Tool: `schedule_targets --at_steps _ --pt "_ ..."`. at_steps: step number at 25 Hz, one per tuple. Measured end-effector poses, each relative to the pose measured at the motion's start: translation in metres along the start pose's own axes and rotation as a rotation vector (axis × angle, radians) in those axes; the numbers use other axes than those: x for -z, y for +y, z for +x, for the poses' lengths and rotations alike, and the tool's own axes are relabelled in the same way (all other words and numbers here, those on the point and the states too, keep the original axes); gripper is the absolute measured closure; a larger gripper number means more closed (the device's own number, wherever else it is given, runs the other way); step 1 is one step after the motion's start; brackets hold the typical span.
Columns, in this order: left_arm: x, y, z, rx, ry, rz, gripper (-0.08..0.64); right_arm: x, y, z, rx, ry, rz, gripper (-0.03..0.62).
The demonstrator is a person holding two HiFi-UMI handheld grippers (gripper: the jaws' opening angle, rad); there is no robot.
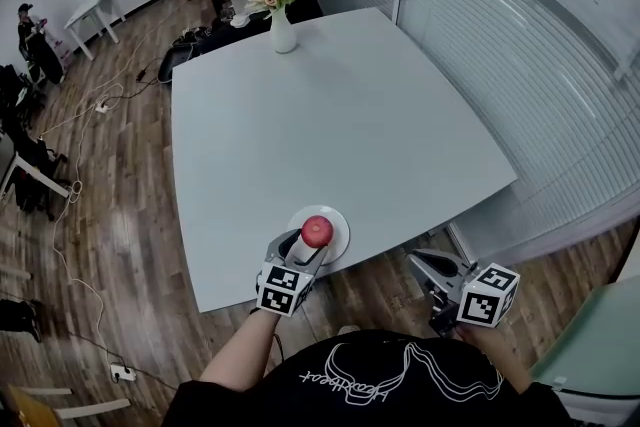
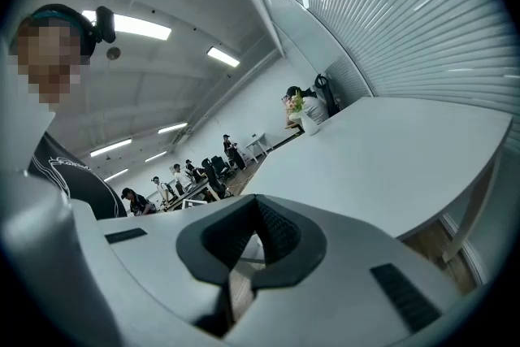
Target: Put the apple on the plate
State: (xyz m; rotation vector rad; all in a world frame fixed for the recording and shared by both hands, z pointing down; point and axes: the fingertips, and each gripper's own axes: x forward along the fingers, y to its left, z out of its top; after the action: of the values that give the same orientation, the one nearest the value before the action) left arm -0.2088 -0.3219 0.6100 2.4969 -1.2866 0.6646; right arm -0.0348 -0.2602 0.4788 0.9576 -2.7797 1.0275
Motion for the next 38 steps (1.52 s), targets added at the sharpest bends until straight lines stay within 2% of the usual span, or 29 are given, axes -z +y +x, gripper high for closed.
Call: schedule_targets --at_steps 8,13,18,20,25,31,35,38 --pt "0.018 0.001 0.014 -0.043 0.022 0.039 0.284 0.005 -0.006 -0.006 0.022 0.004 0.017 0.583" --pt "0.020 0.003 0.016 -0.068 0.031 0.058 0.284 0.011 0.000 -0.008 0.002 0.001 0.056 0.583" --pt "0.024 -0.002 0.021 -0.061 0.055 0.061 0.283 0.015 -0.001 -0.015 0.006 -0.002 0.063 0.583" --pt "0.024 -0.005 0.022 -0.052 0.049 0.057 0.257 0.015 0.000 -0.018 -0.003 -0.008 0.064 0.583" --pt "0.013 -0.003 0.013 -0.025 0.015 -0.023 0.238 0.004 0.014 -0.022 -0.089 -0.058 0.081 0.583" --pt "-0.014 0.004 -0.019 -0.050 -0.058 -0.083 0.236 -0.002 0.025 -0.021 -0.135 -0.063 0.060 0.583" --pt "-0.039 0.003 -0.054 -0.081 -0.115 -0.151 0.238 -0.005 0.038 -0.021 -0.177 -0.061 0.043 0.583" --pt "-0.054 -0.020 -0.079 -0.017 -0.137 -0.208 0.238 -0.008 0.052 -0.021 -0.211 -0.060 0.026 0.583"
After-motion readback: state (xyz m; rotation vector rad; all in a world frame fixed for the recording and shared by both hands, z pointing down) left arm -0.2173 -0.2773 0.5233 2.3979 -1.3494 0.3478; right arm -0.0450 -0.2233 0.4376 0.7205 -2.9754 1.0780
